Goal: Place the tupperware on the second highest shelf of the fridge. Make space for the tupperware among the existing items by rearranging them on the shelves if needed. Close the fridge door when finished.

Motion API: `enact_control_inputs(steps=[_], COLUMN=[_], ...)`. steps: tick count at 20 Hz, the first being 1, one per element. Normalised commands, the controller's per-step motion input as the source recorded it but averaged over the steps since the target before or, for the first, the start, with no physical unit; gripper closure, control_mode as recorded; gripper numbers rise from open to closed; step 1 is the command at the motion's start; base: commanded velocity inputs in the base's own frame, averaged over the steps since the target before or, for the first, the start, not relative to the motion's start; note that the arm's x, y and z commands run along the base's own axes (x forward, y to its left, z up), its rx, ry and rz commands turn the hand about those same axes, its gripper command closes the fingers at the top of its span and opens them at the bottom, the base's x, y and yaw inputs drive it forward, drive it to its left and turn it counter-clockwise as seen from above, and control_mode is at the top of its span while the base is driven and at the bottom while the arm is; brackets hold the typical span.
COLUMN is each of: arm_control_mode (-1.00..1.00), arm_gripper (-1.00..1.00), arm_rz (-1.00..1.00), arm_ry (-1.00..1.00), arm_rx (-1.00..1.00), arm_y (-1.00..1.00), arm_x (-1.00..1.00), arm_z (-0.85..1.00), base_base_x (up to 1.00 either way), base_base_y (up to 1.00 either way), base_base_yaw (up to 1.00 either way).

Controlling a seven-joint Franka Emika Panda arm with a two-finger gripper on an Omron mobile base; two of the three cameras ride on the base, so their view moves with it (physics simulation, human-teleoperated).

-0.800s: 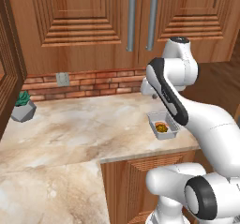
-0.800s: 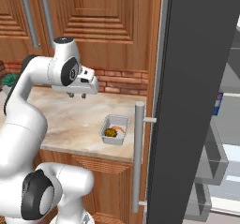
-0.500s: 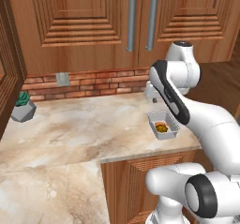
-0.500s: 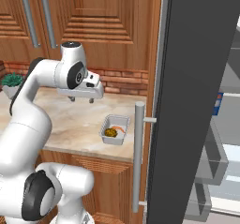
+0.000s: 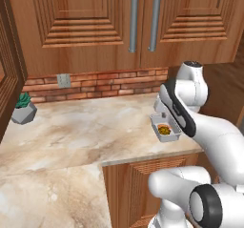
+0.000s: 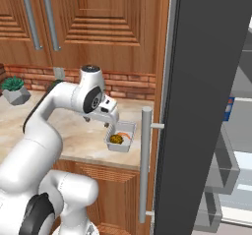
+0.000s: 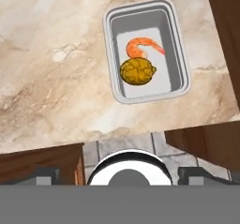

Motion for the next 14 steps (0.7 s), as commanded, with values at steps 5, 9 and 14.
enact_control_inputs(steps=[5, 9, 14], arm_control_mode=[-1.00, -1.00, -1.00], arm_gripper=[-1.00, -1.00, -1.00], arm_rz=[-0.55, -0.53, -0.46], arm_ry=[0.00, 0.00, 0.00], arm_rx=[0.02, 0.00, 0.04], arm_y=[-0.20, -0.37, -0.53], arm_x=[-0.01, 0.03, 0.23], arm_z=[-0.49, -0.63, -0.73], base_base_x=[0.00, 0.00, 0.00], base_base_y=[0.00, 0.00, 0.00], base_base_yaw=[0.00, 0.00, 0.00])
